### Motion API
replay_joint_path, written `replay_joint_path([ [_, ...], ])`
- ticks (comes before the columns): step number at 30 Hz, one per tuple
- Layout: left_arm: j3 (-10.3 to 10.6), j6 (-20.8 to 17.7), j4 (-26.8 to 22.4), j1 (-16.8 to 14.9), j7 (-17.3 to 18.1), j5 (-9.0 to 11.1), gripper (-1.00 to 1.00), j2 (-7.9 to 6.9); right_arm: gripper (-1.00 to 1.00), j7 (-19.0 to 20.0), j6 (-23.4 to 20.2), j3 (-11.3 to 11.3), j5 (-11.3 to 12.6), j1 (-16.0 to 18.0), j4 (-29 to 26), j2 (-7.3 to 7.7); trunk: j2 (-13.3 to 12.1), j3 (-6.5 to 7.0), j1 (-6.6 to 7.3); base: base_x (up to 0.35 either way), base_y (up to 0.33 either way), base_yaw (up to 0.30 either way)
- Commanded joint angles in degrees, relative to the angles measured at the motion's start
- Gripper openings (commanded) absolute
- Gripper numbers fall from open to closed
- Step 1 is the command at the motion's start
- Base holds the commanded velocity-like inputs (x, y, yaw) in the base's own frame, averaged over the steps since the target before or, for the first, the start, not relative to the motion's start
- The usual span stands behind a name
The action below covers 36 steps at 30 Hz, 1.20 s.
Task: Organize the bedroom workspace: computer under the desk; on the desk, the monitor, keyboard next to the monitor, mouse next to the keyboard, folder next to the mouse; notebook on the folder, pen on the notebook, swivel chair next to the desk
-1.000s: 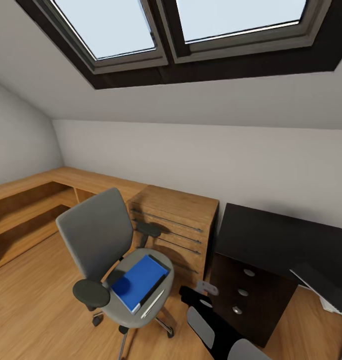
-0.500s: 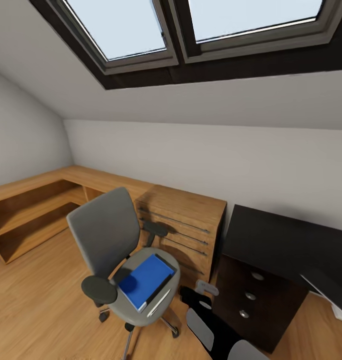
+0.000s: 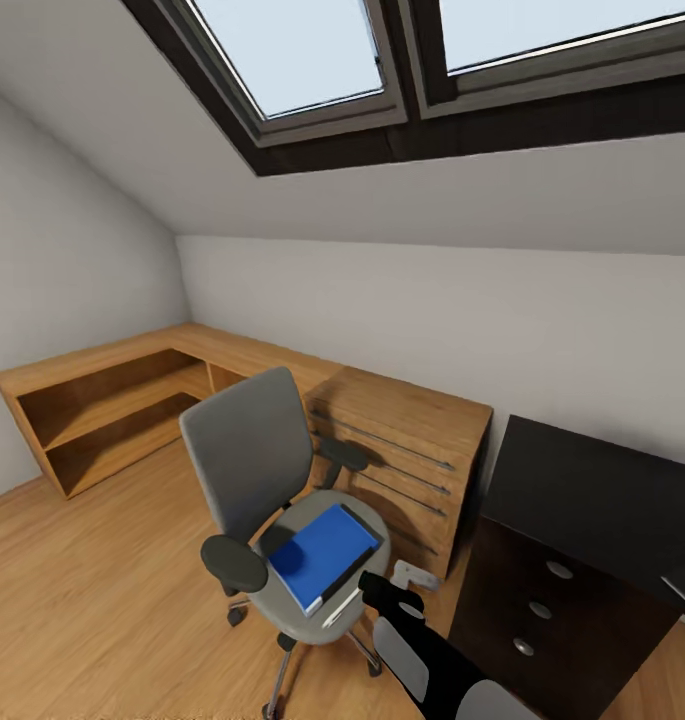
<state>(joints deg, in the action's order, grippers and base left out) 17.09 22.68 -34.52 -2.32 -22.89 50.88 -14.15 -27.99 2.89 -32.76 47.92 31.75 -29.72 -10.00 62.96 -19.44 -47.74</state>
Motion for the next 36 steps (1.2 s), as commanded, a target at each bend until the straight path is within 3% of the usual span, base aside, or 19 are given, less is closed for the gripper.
replay_joint_path([
  [1, 0.45, -0.9, -0.01, -0.05, -0.42, 0.42, 1.0, -0.11, 1.0, -0.31, 0.32, -0.3, 0.46, 0.07, 0.01, 0.0, 0.47, -0.27, -0.23, 0.0, 0.0, 0.067],
  [3, 0.43, -3.73, 0.07, -0.05, -0.44, 0.43, 1.0, -0.14, 1.0, -0.31, 0.34, -0.3, 0.44, 0.07, 0.01, 0.0, 1.27, -0.66, -0.67, 0.0, 0.0, 0.044],
  [4, 0.37, -11.51, 0.13, -0.05, -0.38, 0.42, 1.0, -0.17, 1.0, -0.31, 0.36, -0.29, 0.43, 0.07, 0.01, 0.0, 1.67, -0.84, -0.89, 0.0, 0.0, 0.011],
  [8, 0.26, -20.48, 0.08, -0.05, -0.28, 0.29, 1.0, -0.34, 1.0, -0.36, 0.36, -0.35, 0.36, 0.07, -0.03, 0.0, 3.27, -1.56, -1.77, 0.0, 0.0, 0.005],
  [13, 0.17, -22.29, 0.02, -0.05, -0.28, 0.27, 1.0, -0.48, 1.0, -0.17, 0.3, -0.51, 0.29, 0.07, 0.0, 0.0, 5.28, -2.46, -2.87, 0.0, 0.0, 0.0],
  [16, 0.14, -21.4, -0.22, -0.05, -0.31, 0.2, 1.0, -0.36, 1.0, -0.16, 0.27, -1.46, 0.3, 0.07, 0.01, 0.0, 6.48, -3.0, -3.53, 0.0, 0.0, 0.0],
  [18, 0.21, -18.06, -0.31, -0.05, -0.29, 0.12, 1.0, -0.21, 1.0, -0.41, 0.0, -1.89, 0.32, 0.07, 0.01, 0.0, 7.28, -3.36, -3.96, 0.0, 0.0, 0.0],
  [20, 0.36, -11.82, -0.35, -0.05, -0.25, -0.1, 1.0, -0.09, 1.0, -1.71, -2.98, -2.11, 0.33, 0.07, 0.01, 0.0, 8.09, -3.72, -4.4, 0.0, 0.0, 0.0],
  [22, 0.45, -8.07, -0.37, -0.05, -0.23, -0.21, 1.0, -0.03, 1.0, -5.27, -9.39, -2.2, 0.43, 0.08, -0.21, 0.0, 8.89, -4.08, -4.84, 0.0, 0.0, 0.0],
  [26, 0.48, -6.56, -0.38, -0.05, -0.23, -0.25, 1.0, 0.05, 1.0, -7.83, -13.91, -2.2, 0.48, 0.1, -0.53, 0.0, 10.49, -4.79, -5.72, 0.0, 0.0, 0.0],
  [36, 0.5, -6.0, -0.37, -0.05, -0.24, -0.34, 1.0, 0.09, 1.0, -8.55, -14.74, -2.13, 0.54, 0.15, -1.77, 0.0, 14.5, -6.63, -7.92, 0.0, 0.0, 0.006],
])
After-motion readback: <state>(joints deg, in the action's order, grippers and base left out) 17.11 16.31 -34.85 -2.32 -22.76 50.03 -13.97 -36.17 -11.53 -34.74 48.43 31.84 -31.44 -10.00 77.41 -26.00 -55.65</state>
